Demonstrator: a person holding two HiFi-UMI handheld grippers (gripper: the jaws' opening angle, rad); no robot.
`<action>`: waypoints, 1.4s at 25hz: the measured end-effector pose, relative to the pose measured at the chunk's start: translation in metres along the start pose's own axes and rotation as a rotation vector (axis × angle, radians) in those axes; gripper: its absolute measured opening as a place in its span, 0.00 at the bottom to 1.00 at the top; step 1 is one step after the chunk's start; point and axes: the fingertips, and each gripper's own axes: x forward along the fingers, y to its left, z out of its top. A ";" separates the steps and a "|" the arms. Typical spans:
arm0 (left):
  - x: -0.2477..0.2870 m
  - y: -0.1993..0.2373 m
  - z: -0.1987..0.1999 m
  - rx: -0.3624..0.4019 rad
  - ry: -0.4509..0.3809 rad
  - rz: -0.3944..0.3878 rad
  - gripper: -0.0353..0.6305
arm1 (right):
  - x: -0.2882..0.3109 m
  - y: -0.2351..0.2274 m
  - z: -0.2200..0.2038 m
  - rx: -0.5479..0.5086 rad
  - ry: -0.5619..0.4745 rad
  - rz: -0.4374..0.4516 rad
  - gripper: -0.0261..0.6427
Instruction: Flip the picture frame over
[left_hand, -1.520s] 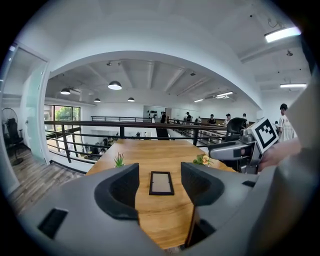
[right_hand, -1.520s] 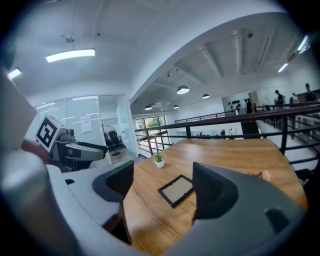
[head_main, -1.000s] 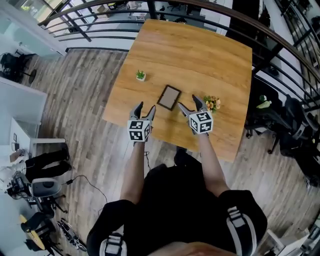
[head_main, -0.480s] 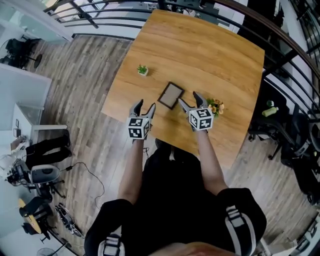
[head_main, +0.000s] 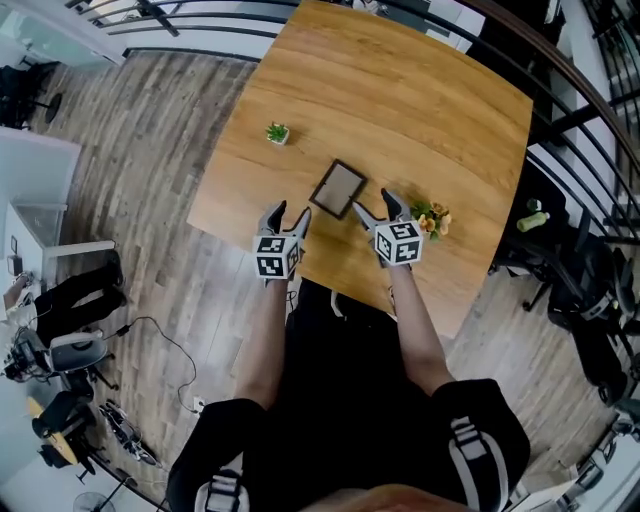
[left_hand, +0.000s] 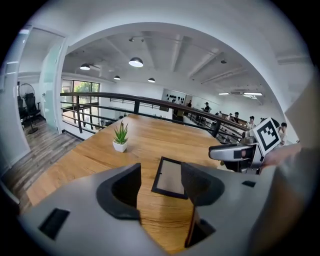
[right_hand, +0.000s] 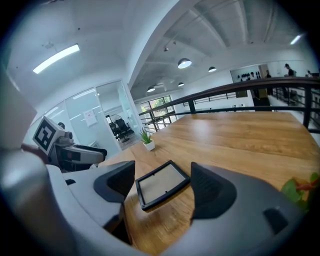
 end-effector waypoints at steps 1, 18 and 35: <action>0.003 0.002 -0.005 -0.005 0.012 -0.005 0.45 | 0.003 0.000 -0.003 0.003 0.010 -0.003 0.56; 0.073 0.029 -0.072 -0.047 0.217 -0.124 0.45 | 0.036 -0.010 -0.043 0.055 0.144 -0.090 0.56; 0.131 0.020 -0.081 0.103 0.308 -0.187 0.33 | 0.039 -0.018 -0.060 0.159 0.159 -0.142 0.55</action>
